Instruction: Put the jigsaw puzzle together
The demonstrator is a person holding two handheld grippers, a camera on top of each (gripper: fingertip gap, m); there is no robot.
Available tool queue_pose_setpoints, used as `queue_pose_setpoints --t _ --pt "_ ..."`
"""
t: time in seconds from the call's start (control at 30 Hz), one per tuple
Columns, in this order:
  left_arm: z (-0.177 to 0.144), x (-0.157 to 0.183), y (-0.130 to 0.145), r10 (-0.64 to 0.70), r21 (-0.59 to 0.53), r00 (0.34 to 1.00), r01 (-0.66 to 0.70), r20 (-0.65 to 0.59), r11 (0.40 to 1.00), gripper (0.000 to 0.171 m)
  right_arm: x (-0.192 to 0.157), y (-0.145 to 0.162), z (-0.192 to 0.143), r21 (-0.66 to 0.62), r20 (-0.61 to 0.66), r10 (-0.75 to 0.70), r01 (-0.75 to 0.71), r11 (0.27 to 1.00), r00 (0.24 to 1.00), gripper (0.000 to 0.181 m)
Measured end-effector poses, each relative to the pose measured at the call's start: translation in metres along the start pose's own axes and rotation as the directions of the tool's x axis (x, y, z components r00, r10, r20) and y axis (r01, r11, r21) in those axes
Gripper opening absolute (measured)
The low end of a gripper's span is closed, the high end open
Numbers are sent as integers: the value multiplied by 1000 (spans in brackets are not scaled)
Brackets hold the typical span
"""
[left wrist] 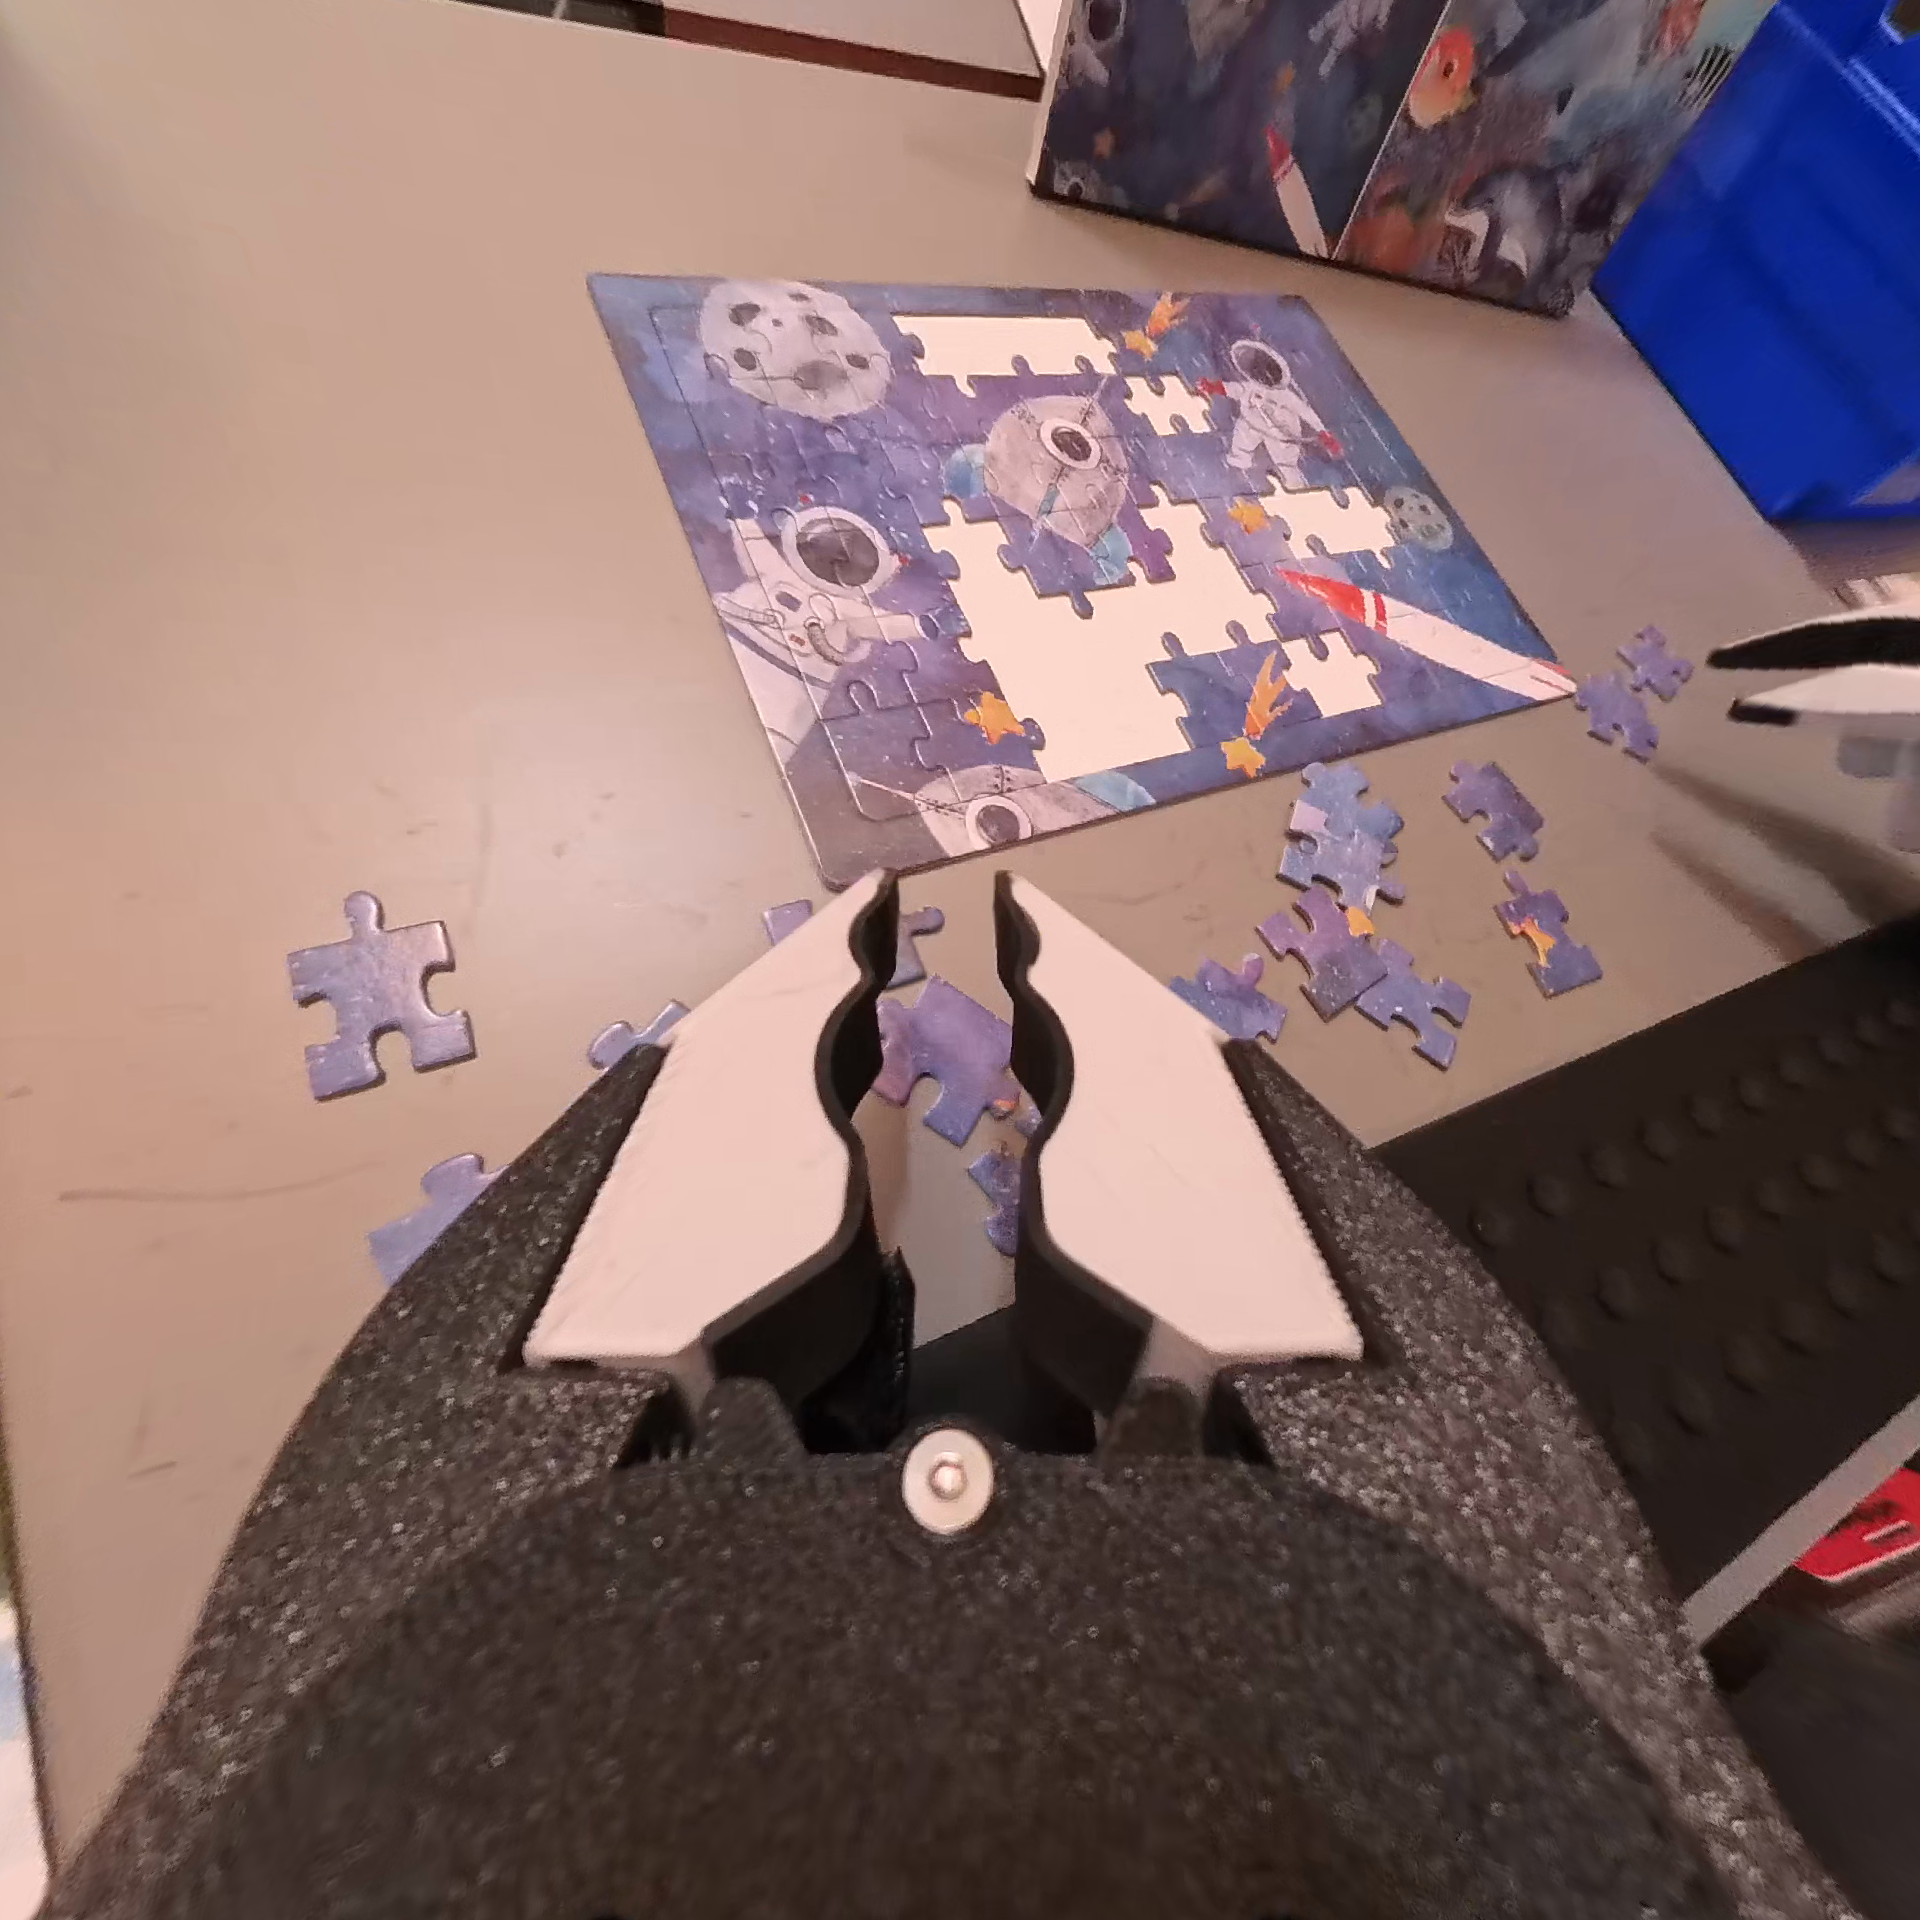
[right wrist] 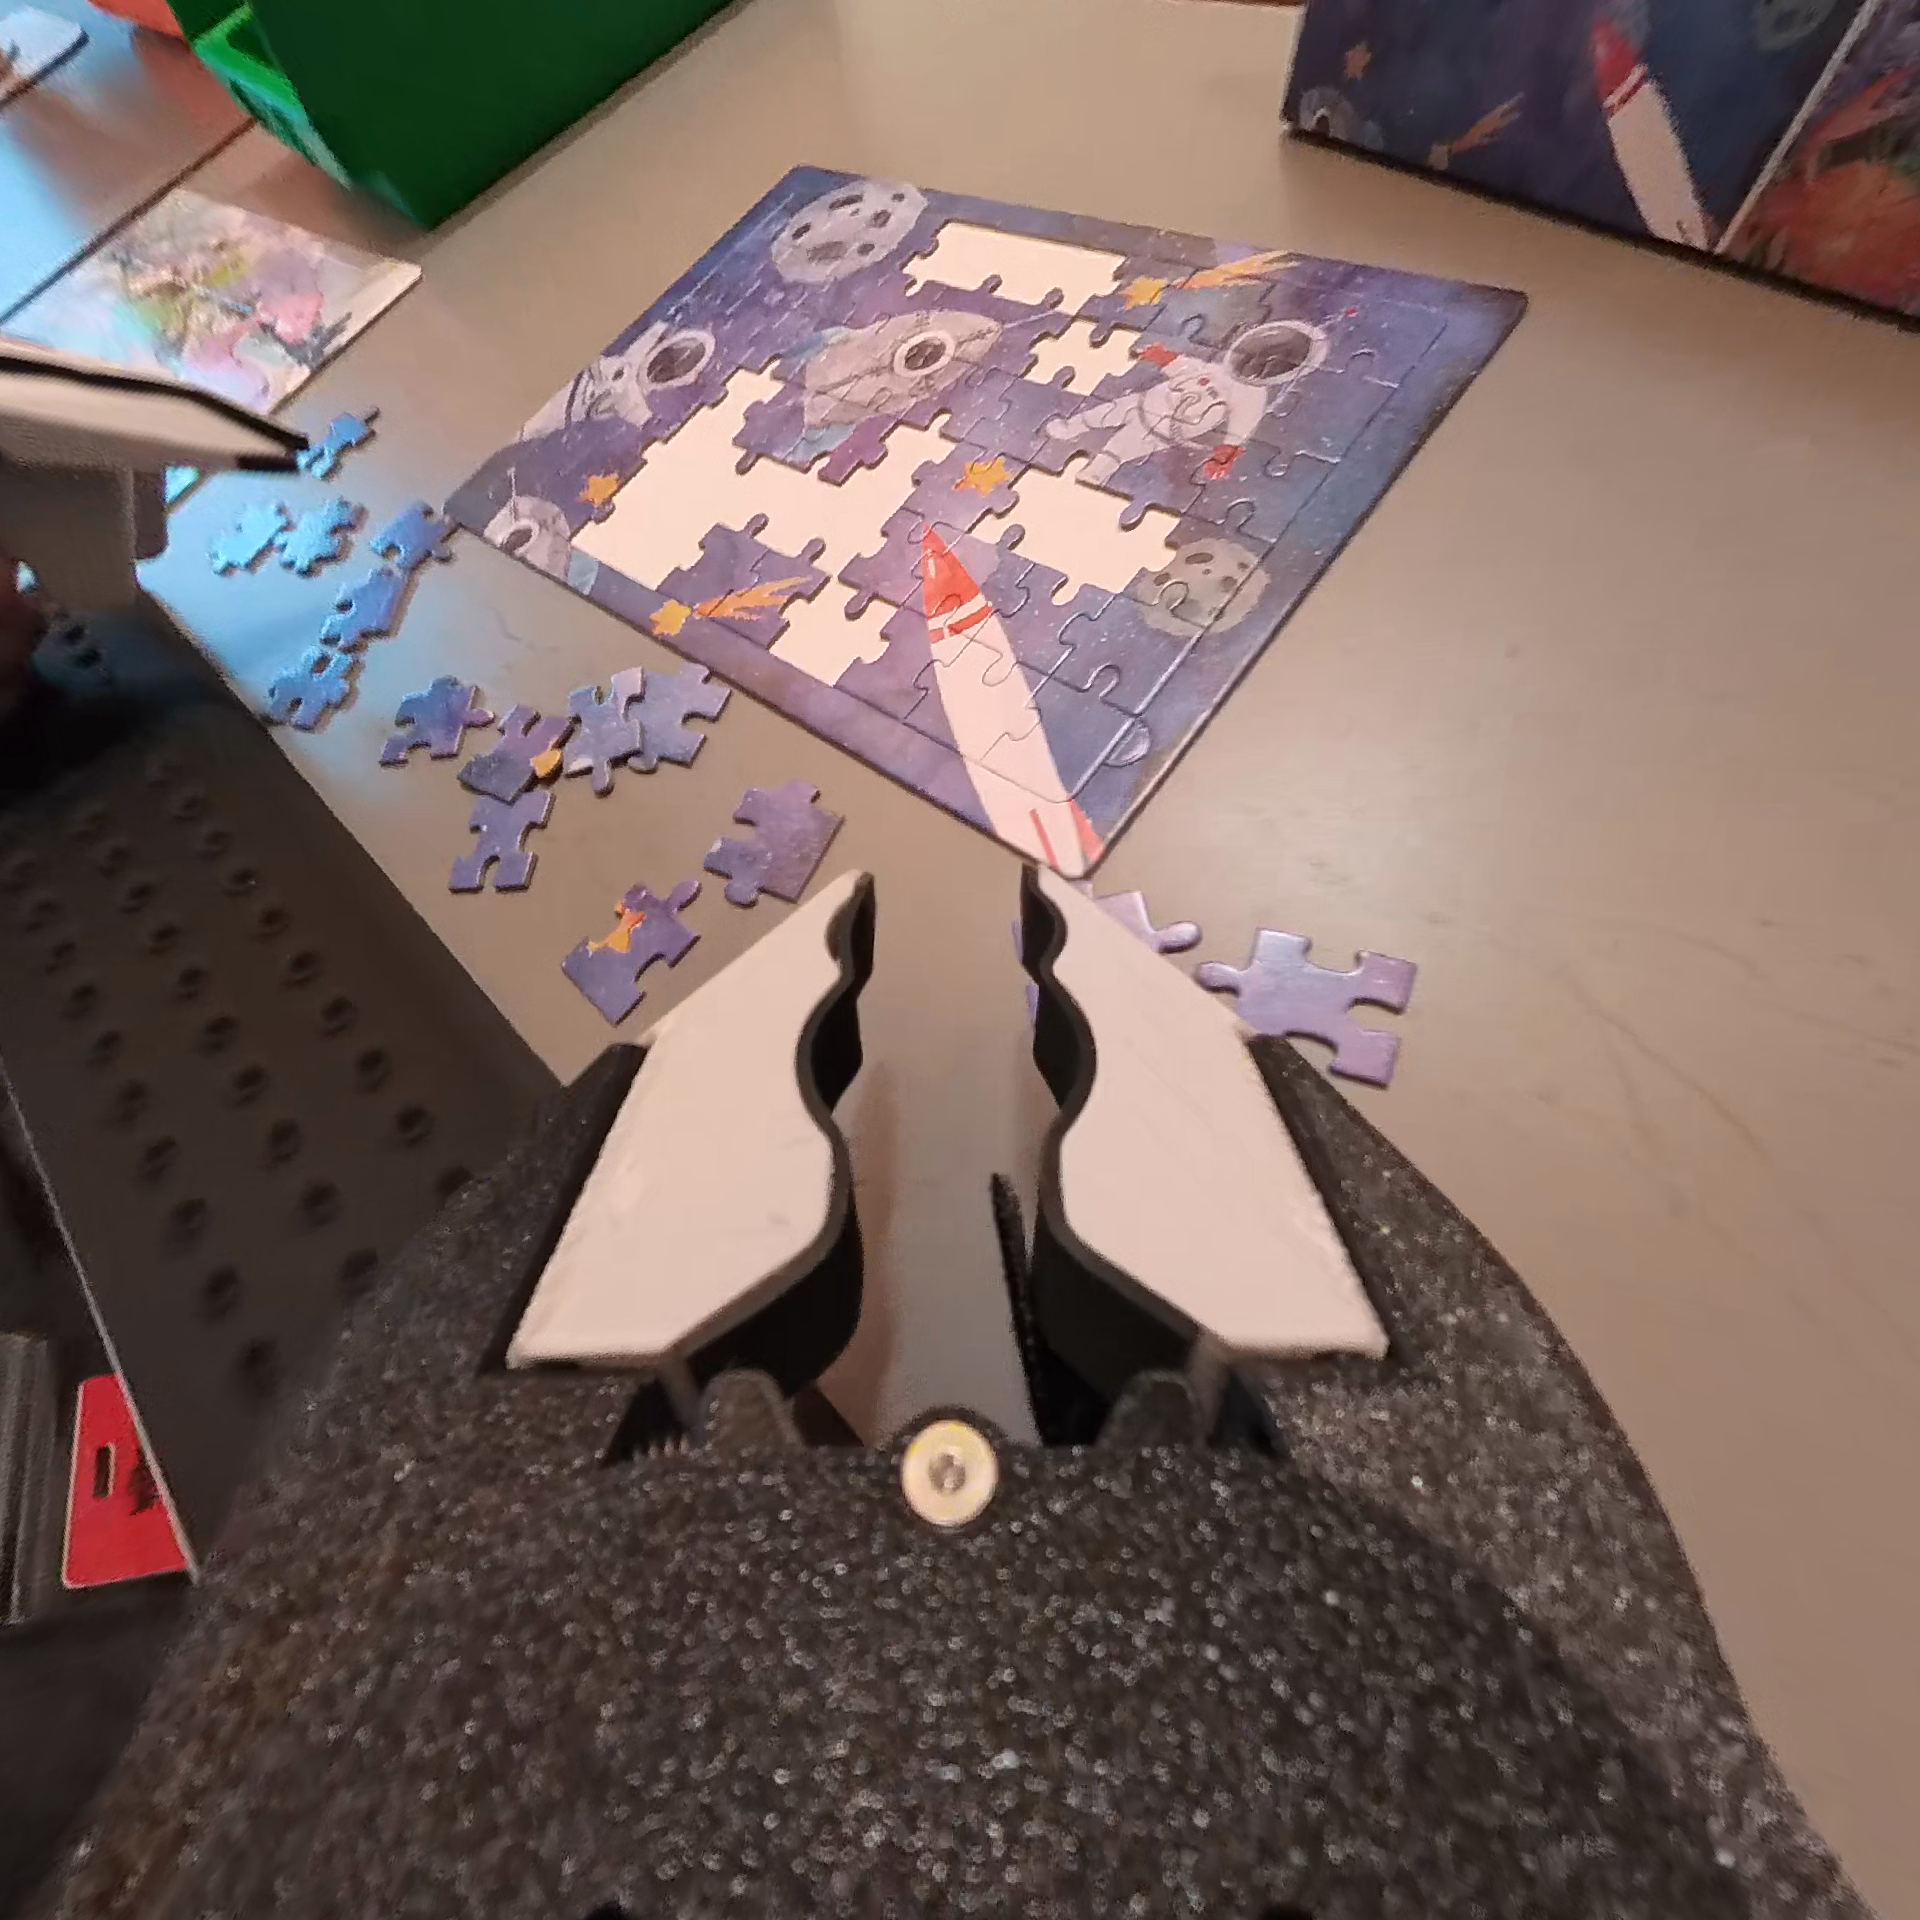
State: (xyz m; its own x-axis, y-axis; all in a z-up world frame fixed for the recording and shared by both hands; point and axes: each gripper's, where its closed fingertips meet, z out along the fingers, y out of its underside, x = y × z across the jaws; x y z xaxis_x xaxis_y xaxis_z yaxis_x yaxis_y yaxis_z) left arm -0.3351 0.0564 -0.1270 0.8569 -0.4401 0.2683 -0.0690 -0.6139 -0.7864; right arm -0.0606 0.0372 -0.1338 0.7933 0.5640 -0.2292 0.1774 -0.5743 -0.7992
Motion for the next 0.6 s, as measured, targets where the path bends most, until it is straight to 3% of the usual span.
queue_pose_setpoints --t 0.17,0.27,0.37,0.5,0.6 --pt "1 6 1 46 -9 999 -46 -10 999 18 -19 11 8 -78 52 -140 144 987 989 29" --pt "6 32 12 82 -88 983 -98 -167 991 19 -44 17 15 -119 158 -221 241 963 962 28" --pt "5 71 27 112 -171 902 -199 -417 965 35 -70 18 27 -125 235 -306 341 932 923 27" --pt "21 84 17 301 -125 833 -398 -464 909 39 -84 15 38 -120 277 -328 371 921 903 26" --pt "31 96 36 385 -192 736 -565 -557 802 39 -84 11 36 -95 283 -307 345 934 909 26"
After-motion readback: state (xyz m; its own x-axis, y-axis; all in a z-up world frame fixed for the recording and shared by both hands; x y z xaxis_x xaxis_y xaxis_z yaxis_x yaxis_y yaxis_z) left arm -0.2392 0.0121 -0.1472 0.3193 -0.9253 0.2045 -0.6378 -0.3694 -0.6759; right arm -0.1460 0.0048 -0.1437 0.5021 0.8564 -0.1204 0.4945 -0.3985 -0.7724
